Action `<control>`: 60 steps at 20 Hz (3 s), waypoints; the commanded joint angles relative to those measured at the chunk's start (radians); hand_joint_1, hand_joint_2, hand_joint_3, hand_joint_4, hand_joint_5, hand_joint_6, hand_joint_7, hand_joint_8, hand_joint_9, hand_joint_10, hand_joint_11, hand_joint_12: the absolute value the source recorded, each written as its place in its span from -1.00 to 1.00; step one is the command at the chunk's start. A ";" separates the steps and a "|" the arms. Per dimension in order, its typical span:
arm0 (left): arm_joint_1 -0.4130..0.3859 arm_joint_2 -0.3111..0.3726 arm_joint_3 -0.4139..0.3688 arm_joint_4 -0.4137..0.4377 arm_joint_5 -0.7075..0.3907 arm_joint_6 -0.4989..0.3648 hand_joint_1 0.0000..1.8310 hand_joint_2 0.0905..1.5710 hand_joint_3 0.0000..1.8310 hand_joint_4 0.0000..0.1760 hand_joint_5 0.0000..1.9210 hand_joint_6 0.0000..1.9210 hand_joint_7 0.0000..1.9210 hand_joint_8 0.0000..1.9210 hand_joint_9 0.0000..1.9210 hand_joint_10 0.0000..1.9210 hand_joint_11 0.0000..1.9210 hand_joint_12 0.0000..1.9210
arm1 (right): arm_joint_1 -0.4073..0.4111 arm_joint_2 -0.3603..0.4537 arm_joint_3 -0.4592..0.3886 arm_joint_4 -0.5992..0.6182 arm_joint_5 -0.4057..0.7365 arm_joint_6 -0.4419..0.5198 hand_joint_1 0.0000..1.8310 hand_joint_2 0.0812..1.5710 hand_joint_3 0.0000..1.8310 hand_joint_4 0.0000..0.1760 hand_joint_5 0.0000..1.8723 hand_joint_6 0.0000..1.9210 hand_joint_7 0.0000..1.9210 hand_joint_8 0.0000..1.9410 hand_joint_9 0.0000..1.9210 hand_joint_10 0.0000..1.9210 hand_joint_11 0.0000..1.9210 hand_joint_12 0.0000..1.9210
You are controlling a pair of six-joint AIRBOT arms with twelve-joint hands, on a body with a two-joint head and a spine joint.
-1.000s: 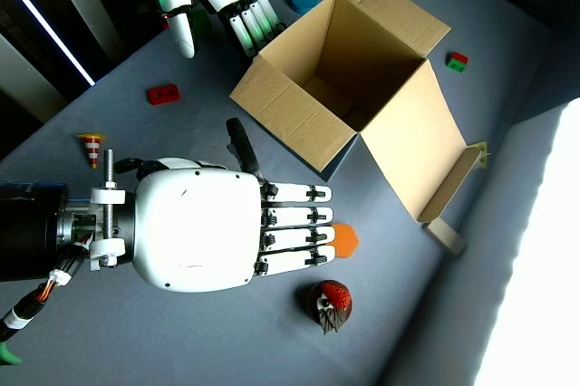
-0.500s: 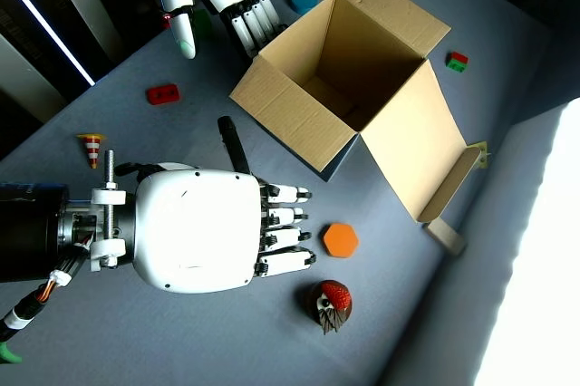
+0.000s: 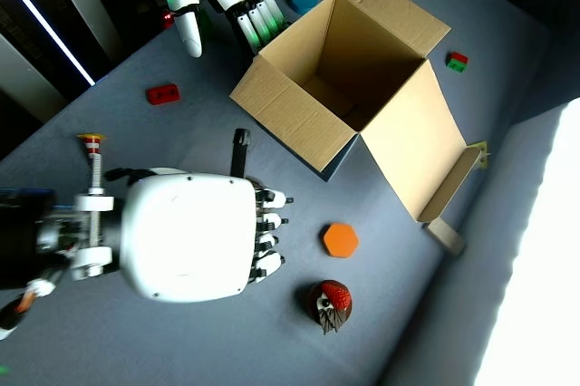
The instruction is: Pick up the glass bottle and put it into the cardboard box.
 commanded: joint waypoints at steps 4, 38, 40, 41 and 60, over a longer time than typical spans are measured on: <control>-0.007 0.011 0.006 0.069 -0.048 -0.009 -0.97 0.57 -1.00 -0.94 -0.91 -1.00 -0.94 -1.00 -0.97 -1.00 -1.00 -1.00 | 0.077 0.078 -0.028 0.015 0.029 -0.003 0.33 0.40 -1.00 -1.00 -0.06 0.16 0.10 0.00 -0.03 0.04 -0.26 0.58; 0.011 0.041 -0.009 0.056 -0.029 -0.025 -0.99 0.58 -1.00 -0.95 -0.90 -1.00 -0.94 -1.00 -0.97 -1.00 -1.00 -1.00 | 0.202 -0.067 -0.111 0.656 0.289 -0.661 0.50 0.40 -1.00 -1.00 -0.07 0.19 0.11 -0.09 -0.13 0.36 -0.28 0.60; 0.011 0.042 -0.009 0.056 -0.030 -0.025 -0.99 0.58 -1.00 -0.95 -0.90 -1.00 -0.94 -1.00 -0.97 -1.00 -1.00 -1.00 | 0.208 -0.119 -0.093 0.685 0.269 -0.737 0.50 0.40 -1.00 -1.00 -0.07 0.19 0.11 -0.09 -0.13 0.36 -0.28 0.60; 0.013 0.042 -0.009 0.056 -0.037 -0.025 -0.99 0.58 -1.00 -0.95 -0.90 -1.00 -0.94 -1.00 -0.97 -1.00 -1.00 -1.00 | 0.211 -0.138 -0.085 0.694 0.257 -0.759 0.50 0.40 -1.00 -1.00 -0.07 0.19 0.11 -0.09 -0.13 0.36 -0.28 0.60; 0.009 0.028 -0.001 0.070 -0.046 -0.031 -0.99 0.58 -1.00 -0.95 -0.90 -1.00 -0.93 -1.00 -0.97 -1.00 -1.00 -1.00 | 0.181 -0.416 0.025 0.750 0.006 -1.036 0.49 0.41 -1.00 -1.00 -0.09 0.20 0.09 -0.07 -0.14 0.39 -0.29 0.62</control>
